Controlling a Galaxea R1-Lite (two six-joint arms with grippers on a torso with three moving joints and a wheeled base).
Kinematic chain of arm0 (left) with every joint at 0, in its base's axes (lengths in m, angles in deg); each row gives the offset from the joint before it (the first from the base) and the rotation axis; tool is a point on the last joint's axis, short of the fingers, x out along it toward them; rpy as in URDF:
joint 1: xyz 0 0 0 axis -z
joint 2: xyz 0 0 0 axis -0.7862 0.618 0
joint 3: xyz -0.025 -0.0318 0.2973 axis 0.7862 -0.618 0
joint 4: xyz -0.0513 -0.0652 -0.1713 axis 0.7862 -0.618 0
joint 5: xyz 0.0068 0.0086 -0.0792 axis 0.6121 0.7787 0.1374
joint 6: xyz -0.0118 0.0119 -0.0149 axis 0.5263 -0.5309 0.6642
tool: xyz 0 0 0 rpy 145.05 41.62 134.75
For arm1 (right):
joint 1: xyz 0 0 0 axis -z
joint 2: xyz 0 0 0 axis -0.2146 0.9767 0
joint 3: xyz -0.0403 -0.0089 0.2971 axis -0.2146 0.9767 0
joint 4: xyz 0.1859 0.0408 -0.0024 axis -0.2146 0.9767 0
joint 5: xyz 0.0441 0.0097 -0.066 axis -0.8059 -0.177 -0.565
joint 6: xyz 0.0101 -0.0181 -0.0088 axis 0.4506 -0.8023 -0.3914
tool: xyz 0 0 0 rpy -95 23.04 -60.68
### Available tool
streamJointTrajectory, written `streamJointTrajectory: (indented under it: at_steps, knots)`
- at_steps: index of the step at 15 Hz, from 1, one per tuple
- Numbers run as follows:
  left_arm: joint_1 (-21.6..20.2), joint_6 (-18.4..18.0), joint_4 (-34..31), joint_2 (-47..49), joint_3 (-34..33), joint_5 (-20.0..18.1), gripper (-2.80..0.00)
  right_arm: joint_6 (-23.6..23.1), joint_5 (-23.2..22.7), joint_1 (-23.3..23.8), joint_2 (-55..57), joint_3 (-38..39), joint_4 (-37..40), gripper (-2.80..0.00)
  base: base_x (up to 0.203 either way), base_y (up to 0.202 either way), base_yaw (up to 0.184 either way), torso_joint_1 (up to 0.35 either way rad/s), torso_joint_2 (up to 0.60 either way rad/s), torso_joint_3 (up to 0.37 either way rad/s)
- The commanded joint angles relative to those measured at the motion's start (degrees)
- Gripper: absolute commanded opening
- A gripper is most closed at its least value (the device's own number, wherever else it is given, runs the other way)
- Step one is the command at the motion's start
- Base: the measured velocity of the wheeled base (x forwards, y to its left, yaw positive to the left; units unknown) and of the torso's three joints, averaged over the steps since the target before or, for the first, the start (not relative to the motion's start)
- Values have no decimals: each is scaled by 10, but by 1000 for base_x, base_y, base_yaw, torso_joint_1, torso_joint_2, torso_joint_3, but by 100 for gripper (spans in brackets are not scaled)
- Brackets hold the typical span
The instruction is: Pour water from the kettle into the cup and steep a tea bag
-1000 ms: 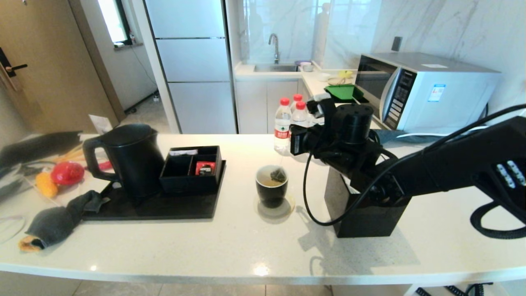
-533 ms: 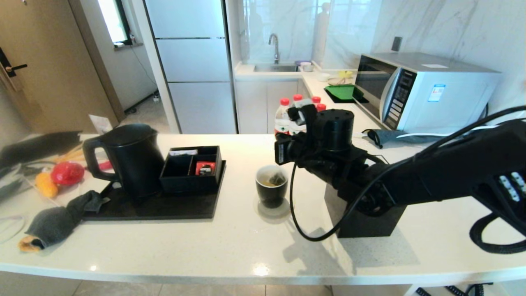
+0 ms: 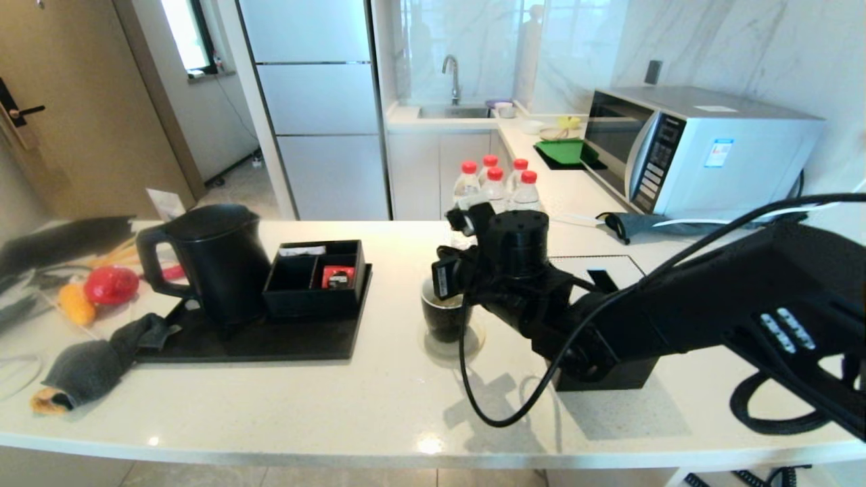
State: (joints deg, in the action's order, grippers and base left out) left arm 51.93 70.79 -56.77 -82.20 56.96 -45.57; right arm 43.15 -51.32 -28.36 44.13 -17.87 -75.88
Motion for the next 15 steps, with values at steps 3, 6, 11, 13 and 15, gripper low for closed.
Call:
streamJointTrajectory:
  at_steps: [3,6,11,13,15]
  knots:
    - [0,0,0,0,0,1,-280,1,1,-6,12,9,-3,-280,0,0,0,0,0,0]
    - [0,0,0,0,0,1,-280,1,2,-4,7,8,-5,-280,0,0,0,0,0,0]
    - [0,0,0,0,0,1,-280,1,3,6,-43,2,1,-280,0,0,0,0,0,0]
    - [0,0,0,0,0,1,-280,0,3,6,-67,2,3,-280,0,0,0,0,0,0]
    - [0,0,0,0,0,1,-280,-1,4,5,-87,2,11,-280,0,0,0,0,0,0]
